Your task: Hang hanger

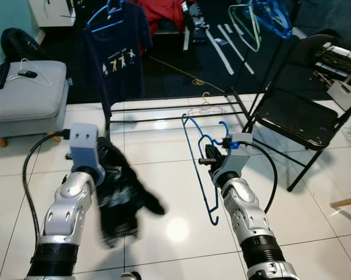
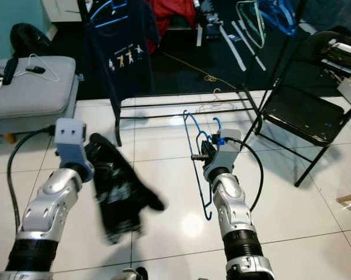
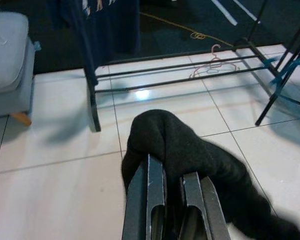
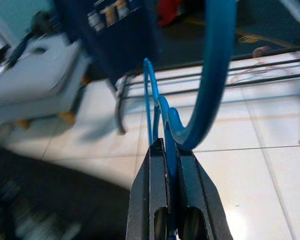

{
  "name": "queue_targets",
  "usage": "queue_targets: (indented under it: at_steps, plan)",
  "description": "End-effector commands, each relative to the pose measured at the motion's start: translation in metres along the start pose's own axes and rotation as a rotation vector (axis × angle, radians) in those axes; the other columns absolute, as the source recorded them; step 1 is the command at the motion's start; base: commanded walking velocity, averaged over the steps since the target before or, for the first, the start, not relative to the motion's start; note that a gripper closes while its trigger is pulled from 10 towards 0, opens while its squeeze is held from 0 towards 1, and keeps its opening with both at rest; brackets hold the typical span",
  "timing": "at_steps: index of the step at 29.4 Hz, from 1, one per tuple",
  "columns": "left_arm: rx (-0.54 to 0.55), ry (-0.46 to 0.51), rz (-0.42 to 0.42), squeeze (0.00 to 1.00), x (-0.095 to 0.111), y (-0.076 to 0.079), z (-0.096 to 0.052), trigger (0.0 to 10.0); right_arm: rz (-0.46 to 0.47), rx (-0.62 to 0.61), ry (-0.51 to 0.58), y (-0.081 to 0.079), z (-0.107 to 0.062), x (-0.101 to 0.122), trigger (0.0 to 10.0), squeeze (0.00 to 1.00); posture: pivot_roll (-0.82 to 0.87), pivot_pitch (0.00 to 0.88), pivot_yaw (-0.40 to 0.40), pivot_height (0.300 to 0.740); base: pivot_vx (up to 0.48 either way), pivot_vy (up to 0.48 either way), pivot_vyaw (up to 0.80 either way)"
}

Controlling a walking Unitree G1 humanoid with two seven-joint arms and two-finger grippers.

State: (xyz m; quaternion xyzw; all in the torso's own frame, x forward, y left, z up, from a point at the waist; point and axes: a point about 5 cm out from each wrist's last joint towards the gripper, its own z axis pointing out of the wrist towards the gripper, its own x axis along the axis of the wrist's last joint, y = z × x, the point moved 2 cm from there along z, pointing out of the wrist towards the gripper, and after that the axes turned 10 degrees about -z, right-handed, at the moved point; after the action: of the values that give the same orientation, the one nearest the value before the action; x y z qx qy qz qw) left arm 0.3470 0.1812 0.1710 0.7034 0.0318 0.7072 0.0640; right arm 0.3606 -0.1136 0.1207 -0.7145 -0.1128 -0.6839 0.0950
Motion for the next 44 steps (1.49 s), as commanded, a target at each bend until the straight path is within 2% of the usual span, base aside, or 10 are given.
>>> queue_targets:
  at_steps: [1,4,5,8,11,15,17,22,35,44]
  plan:
    - [-0.011,0.024,0.040,0.00,0.009,0.000,0.004,10.0,-0.089,0.153,-0.123,-0.013,-0.008,-0.018,10.0,0.00,0.02,0.185,-0.032,0.740,0.000,0.000,0.00]
    - [0.001,0.018,0.136,0.00,0.010,-0.002,0.007,10.0,-0.203,0.291,-0.273,-0.022,-0.020,-0.034,10.0,0.00,0.02,0.177,-0.031,0.740,0.000,0.000,0.00]
    - [0.009,-0.005,0.142,0.00,0.011,-0.001,0.011,10.0,-0.180,0.347,-0.305,-0.027,-0.027,-0.030,10.0,0.00,0.01,0.194,-0.041,0.740,0.000,0.000,0.00]
    - [0.008,-0.015,0.142,0.00,0.012,0.001,0.015,10.0,-0.167,0.400,-0.306,-0.033,-0.032,-0.024,10.0,0.00,0.01,0.202,-0.040,0.740,0.000,0.000,0.00]
    - [-0.039,-0.013,0.133,0.00,0.017,0.015,0.019,10.0,-0.195,0.510,-0.319,-0.045,-0.045,-0.014,10.0,0.00,0.00,0.191,-0.025,0.740,0.000,0.000,0.00]
    - [-0.051,-0.021,0.132,0.00,0.018,0.017,0.020,10.0,-0.220,0.516,-0.316,-0.045,-0.044,-0.009,10.0,0.00,0.00,0.198,-0.025,0.740,0.000,0.000,0.00]
    - [-0.028,-0.071,0.144,0.00,0.019,0.014,0.023,10.0,-0.303,0.541,-0.269,-0.050,-0.040,0.012,10.0,0.00,0.01,0.206,-0.018,0.740,0.000,0.000,0.00]
    - [0.036,-0.091,0.168,0.00,0.018,0.003,0.027,10.0,-0.256,0.614,-0.241,-0.066,-0.043,0.028,10.0,0.00,0.01,0.207,-0.013,0.740,0.000,0.000,0.00]
    - [0.058,-0.104,0.191,0.00,0.019,0.000,0.031,10.0,-0.269,0.706,-0.284,-0.077,-0.053,0.035,10.0,0.00,0.01,0.216,-0.019,0.740,0.000,0.000,0.00]
    - [0.072,-0.116,0.221,0.00,0.018,-0.004,0.034,10.0,-0.352,0.784,-0.353,-0.075,-0.077,0.040,10.0,0.00,0.00,0.223,-0.012,0.740,0.000,0.000,0.00]
